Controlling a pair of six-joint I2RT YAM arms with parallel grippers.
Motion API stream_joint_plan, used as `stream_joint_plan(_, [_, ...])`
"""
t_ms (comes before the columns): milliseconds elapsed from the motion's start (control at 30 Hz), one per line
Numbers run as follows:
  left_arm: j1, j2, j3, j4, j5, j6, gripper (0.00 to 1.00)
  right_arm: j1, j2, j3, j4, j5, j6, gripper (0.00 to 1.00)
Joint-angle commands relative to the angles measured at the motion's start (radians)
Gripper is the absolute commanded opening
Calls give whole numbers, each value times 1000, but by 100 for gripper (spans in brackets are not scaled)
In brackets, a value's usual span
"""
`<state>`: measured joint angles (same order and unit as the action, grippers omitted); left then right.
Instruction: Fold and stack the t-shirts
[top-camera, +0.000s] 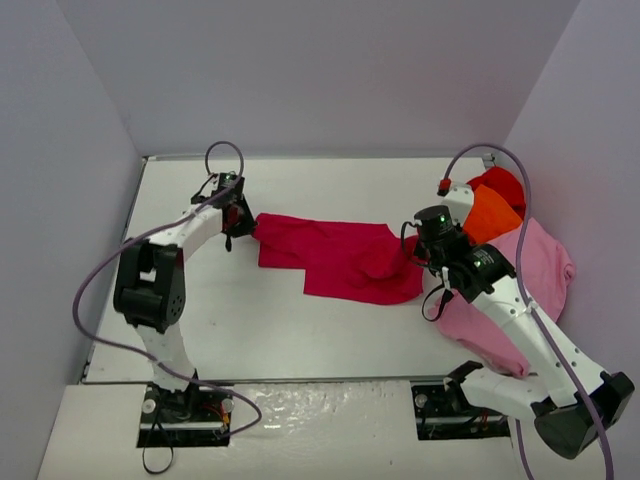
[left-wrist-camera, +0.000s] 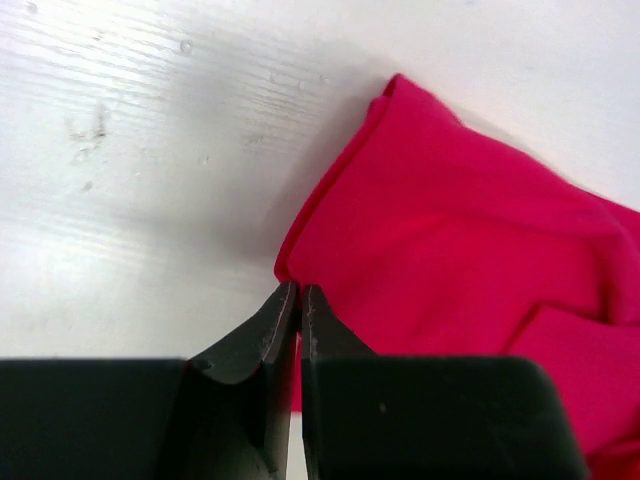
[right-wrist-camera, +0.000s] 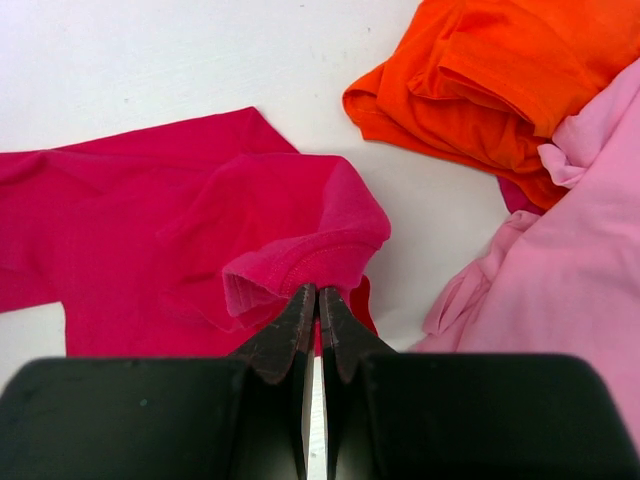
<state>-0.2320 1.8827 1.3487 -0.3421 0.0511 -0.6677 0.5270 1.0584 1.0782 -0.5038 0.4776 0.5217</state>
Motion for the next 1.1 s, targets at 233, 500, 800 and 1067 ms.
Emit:
stream_joint_plan(233, [33, -301, 73, -84, -40, 64, 0, -13, 26, -89, 22, 102, 49, 0])
stream_joint_plan(500, [33, -297, 33, -57, -20, 45, 0, -17, 43, -98, -77, 192, 165, 30])
stream_joint_plan(800, [34, -303, 27, -57, -16, 48, 0, 82, -54, -49, 35, -10, 151, 52])
stream_joint_plan(1067, [33, -335, -13, -42, 2, 33, 0, 211, 327, -22, 336, -305, 53, 47])
